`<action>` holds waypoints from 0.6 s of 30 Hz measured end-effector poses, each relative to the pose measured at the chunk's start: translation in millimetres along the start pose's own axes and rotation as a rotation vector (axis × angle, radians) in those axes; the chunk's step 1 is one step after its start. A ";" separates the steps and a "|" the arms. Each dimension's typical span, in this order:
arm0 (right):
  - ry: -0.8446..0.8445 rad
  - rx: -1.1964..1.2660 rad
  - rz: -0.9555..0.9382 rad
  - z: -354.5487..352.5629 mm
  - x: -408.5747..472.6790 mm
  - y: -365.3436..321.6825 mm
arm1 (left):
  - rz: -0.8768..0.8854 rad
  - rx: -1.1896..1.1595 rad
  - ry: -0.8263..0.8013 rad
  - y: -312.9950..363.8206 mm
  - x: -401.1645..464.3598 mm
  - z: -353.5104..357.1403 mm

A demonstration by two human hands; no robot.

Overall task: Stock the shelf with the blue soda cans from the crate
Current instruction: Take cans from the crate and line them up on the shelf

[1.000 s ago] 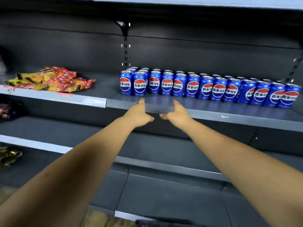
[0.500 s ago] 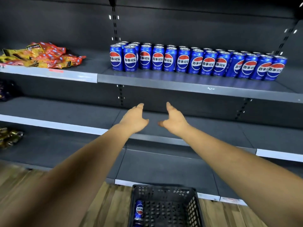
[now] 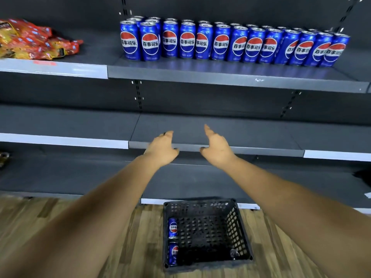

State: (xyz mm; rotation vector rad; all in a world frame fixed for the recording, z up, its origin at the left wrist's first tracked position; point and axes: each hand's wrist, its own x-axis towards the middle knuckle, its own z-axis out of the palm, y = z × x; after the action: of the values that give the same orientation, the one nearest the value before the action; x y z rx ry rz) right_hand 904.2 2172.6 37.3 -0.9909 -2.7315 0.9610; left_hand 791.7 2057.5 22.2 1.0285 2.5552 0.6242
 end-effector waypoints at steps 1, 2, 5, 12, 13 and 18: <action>0.012 0.000 -0.001 2.1 -2.2 2.5 | -0.001 -0.004 -0.005 -1.9 0.2 3.4; 0.018 0.000 0.003 4.2 -4.6 5.4 | -0.004 -0.009 -0.012 -3.3 -0.1 7.0; 0.021 0.000 0.024 8.6 -9.1 17.3 | -0.019 -0.020 -0.041 -4.8 -3.8 19.8; 0.014 0.063 0.070 5.0 -17.3 56.3 | -0.029 -0.006 -0.083 9.1 -9.2 46.3; 0.010 0.073 0.069 3.5 -19.1 63.9 | -0.033 0.003 -0.090 13.1 -9.6 50.7; -0.018 0.079 0.043 -11.8 -27.8 109.6 | -0.075 0.018 -0.113 41.1 -15.2 82.0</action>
State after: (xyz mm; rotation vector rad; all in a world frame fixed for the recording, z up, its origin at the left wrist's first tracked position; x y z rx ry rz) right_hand 989.8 2227.2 -13.8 -1.0366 -2.6741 1.0805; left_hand 861.8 2095.8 -25.3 0.9410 2.4925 0.5100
